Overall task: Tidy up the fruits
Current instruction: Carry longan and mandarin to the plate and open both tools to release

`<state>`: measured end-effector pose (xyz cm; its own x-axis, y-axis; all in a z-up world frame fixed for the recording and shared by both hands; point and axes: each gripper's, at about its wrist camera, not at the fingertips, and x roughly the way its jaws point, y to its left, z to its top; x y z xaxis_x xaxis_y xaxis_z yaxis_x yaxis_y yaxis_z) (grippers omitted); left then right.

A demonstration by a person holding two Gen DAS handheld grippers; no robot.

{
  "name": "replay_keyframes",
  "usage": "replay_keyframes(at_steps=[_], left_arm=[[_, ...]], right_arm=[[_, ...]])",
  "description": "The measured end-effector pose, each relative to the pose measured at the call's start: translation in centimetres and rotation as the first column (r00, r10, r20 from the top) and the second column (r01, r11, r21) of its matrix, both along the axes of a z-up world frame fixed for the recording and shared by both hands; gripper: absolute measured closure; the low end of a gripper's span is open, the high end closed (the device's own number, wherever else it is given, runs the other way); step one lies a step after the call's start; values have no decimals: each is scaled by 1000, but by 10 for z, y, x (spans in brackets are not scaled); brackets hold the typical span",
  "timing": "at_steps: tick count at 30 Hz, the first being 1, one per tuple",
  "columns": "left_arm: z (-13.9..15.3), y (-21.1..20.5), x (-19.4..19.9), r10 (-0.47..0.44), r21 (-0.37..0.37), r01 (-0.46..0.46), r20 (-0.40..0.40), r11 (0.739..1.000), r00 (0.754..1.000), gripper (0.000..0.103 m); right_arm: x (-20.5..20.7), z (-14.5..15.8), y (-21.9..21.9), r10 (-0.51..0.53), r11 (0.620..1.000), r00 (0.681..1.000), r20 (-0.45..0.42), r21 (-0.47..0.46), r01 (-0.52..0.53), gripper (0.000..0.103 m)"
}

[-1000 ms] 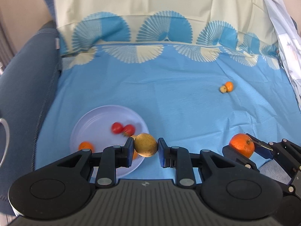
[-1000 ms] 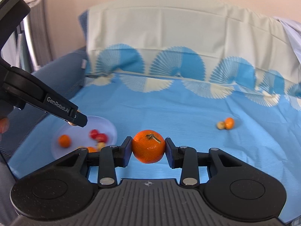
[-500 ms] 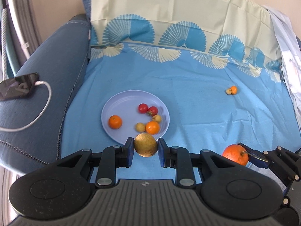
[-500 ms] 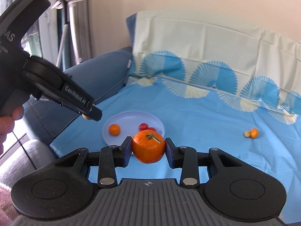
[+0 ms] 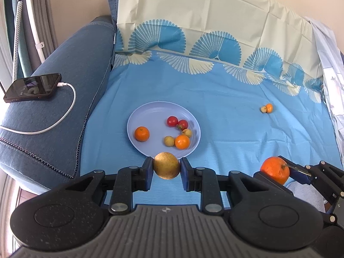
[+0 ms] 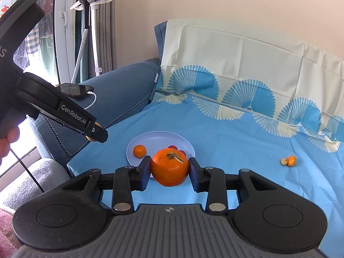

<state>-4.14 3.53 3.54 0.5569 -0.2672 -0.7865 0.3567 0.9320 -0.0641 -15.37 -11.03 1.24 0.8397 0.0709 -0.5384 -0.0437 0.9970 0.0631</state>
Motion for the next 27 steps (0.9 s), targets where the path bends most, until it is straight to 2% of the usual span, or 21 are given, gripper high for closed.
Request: replay_keyframes(at_steps=[15,27], left_arm=[[-2,3,6,8,-7,-8,1,1000,1000,74],[-11,4,21,23,-6,-23,-28,1000,999,74]], right_arm=[[6,-4,-1,5,1000,1000,-20,0,-5,64],[15,-12,-3,4,1000,999,-55,7,-4,64]])
